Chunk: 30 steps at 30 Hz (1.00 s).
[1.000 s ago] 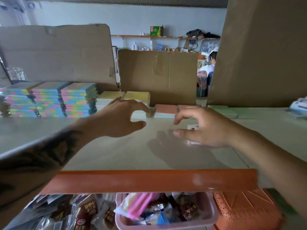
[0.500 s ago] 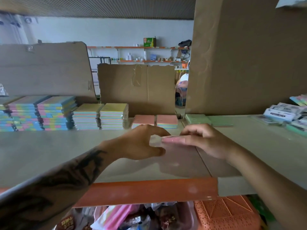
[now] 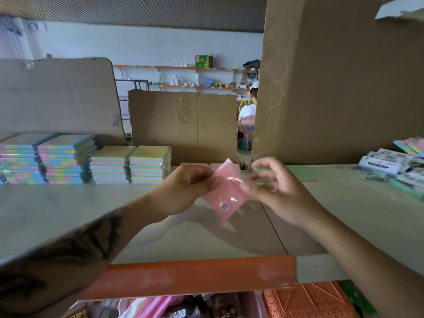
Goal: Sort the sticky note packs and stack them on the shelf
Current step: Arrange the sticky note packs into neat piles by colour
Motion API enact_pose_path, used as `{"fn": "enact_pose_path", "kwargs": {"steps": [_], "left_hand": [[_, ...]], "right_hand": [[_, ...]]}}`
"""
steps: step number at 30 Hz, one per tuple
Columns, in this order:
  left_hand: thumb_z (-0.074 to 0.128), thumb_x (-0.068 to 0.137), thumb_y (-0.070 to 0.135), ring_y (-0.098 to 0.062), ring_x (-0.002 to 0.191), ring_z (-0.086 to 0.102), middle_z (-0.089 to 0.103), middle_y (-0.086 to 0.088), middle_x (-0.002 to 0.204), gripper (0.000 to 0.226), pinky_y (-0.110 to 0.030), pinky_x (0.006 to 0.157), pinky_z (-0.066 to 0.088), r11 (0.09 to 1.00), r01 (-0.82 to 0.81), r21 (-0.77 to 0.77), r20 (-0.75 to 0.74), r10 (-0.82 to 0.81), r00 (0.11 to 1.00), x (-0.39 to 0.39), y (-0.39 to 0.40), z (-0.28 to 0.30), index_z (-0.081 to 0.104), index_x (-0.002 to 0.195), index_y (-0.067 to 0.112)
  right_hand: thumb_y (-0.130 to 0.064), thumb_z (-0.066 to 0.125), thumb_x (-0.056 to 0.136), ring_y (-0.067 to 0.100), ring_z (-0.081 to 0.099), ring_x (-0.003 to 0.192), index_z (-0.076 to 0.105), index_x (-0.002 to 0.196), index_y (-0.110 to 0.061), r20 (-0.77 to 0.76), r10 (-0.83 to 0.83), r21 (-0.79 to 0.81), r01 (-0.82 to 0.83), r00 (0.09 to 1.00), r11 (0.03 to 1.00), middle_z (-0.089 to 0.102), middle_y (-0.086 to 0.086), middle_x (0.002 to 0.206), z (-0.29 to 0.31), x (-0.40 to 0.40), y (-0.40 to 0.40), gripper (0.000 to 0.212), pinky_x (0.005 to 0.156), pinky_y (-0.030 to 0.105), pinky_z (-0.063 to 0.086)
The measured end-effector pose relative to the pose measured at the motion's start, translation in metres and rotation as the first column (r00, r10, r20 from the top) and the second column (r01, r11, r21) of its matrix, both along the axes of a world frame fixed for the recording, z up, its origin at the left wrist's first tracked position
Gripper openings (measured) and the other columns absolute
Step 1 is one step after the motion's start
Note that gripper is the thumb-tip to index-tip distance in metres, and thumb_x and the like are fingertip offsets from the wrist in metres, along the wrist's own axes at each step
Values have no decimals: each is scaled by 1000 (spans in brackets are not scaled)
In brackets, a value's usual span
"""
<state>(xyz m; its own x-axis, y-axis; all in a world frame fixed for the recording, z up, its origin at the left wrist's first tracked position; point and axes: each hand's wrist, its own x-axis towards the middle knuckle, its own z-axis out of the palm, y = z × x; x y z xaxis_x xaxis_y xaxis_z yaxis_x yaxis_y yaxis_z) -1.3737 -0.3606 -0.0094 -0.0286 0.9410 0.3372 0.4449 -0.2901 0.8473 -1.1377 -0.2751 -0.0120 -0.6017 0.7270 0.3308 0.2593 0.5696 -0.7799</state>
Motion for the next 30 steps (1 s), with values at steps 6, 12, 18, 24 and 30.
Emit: {"fn": "enact_pose_path", "kwargs": {"steps": [6,12,18,24,30], "left_hand": [[64,88,44,-18,78,51,61,-5,80,37,-37,78,38,990,36,-137,96,-23,995,5,-5,2,72,85,7],[70,96,26,-13,74,55,66,-8,74,25,-27,74,42,979,80,-188,57,-70,996,3,-12,7,74,74,15],[73,71,58,-14,94,61,70,-23,103,59,-52,103,46,981,0,-196,-107,-21,994,-18,-26,12,77,97,5],[48,82,84,-4,141,38,43,24,153,73,-27,117,27,928,-316,-196,-767,55,640,-28,-60,8,45,146,49],[22,77,92,-7,155,4,8,19,168,87,-43,127,7,899,-364,-244,-826,5,564,-31,-67,-12,11,155,56]], "right_hand": [[-66,81,69,16,32,145,53,119,-36,300,37,638,-230,953,735,33,-14,161,7,-8,-9,65,111,41,37],[-76,79,63,8,53,116,57,114,-41,288,47,665,-236,956,708,58,-22,126,10,-16,-5,67,102,43,41],[-80,81,58,5,54,110,60,116,-44,326,97,572,-278,940,772,59,-23,115,30,-16,8,71,99,32,43],[-94,70,49,8,58,106,61,113,-55,294,-9,479,-139,956,867,59,-23,109,47,-52,62,75,100,40,49],[-101,65,38,11,61,113,62,101,-62,382,-37,314,-93,923,945,64,-25,111,29,-79,118,75,104,41,49]]}}
